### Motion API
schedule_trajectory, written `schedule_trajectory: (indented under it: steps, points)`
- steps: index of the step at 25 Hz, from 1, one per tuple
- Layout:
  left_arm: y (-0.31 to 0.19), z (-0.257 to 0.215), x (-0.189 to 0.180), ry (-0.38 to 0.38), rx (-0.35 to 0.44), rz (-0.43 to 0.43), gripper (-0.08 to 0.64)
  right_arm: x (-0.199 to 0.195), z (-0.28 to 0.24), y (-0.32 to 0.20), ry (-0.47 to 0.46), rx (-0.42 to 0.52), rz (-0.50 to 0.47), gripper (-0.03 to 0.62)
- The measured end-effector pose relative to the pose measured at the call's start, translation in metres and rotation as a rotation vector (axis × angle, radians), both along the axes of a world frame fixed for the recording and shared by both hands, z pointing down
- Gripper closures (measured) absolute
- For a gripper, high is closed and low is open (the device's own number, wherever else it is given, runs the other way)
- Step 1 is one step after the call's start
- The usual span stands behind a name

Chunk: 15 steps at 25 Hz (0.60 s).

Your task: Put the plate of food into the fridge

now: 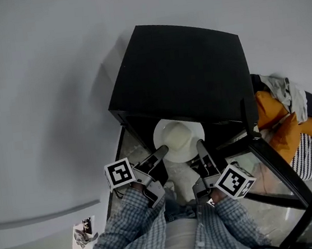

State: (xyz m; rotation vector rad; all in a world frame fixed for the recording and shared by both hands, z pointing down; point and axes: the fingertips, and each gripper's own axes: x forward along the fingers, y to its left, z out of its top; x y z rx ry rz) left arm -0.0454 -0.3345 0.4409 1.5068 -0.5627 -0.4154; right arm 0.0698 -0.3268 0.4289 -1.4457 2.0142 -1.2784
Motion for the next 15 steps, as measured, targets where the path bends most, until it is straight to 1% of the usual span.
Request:
schedule_trajectory:
  steps: [7,11,15]
  points:
    - [-0.018,0.007,0.000,-0.005,-0.013,0.005,0.541,0.001,0.005,-0.018,0.045,-0.010,0.015,0.533]
    - [-0.027,0.018,-0.004,-0.056,-0.025,0.013,0.541,0.000,0.011,-0.029,0.078,-0.041,0.004,0.532]
    - [-0.035,0.015,0.001,-0.025,-0.036,0.000,0.542,0.004,0.013,-0.037,0.089,-0.053,0.015,0.532]
